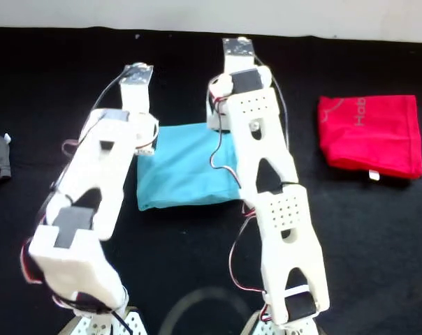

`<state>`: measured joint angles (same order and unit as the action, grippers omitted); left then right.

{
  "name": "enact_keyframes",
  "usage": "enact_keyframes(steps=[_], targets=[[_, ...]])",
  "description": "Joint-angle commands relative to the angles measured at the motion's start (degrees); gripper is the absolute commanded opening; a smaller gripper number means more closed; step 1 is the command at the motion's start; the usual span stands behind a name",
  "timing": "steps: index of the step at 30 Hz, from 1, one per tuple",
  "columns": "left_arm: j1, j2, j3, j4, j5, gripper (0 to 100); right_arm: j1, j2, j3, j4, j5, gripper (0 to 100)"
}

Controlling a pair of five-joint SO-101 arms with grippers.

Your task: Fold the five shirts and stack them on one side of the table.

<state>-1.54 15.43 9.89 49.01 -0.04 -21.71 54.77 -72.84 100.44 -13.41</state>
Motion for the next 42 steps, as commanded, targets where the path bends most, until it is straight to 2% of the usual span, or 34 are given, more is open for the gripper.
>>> enact_keyframes(steps=[1, 11, 17, 21, 26, 31, 34, 37, 42], targets=[[-0.7, 4.3, -5.6, -0.8, 0.2, 1, -0.7, -0.5, -1.5, 0.8, -0.5, 0.6], [-3.0, 9.5, -6.4, -2.5, 0.2, 1, 5.0, 9.5, 2.4, 0.4, 2.4, 0.6], [-3.2, 9.5, -6.3, -2.5, 0.2, 1, 7.1, 11.5, -8.8, 0.7, 3.3, 0.6], [-4.4, 9.5, -6.2, -2.5, 0.8, 1, 6.7, 7.3, -12.4, 0.7, 5.1, 0.6], [-8.0, 8.9, -6.3, -2.2, 10.5, 1, 5.4, 0.8, -12.3, 0.7, 5.2, 0.6], [-8.1, 8.7, -6.4, -2.0, 10.5, 1, 2.6, 0.9, -9.6, 0.7, 5.4, 1.5], [-9.2, 6.1, -5.8, -1.5, 10.5, 1, 1.6, 1.5, -5.5, 0.7, 5.2, 8.6], [-9.7, 2.0, -6.2, 1.7, 10.5, 1, 1.4, 1.3, -1.7, 0.7, 5.4, 14.0], [-9.7, -7.2, -6.1, 7.6, 10.3, 1, 0.7, 1.0, -0.4, 0.7, 5.2, 14.7]])
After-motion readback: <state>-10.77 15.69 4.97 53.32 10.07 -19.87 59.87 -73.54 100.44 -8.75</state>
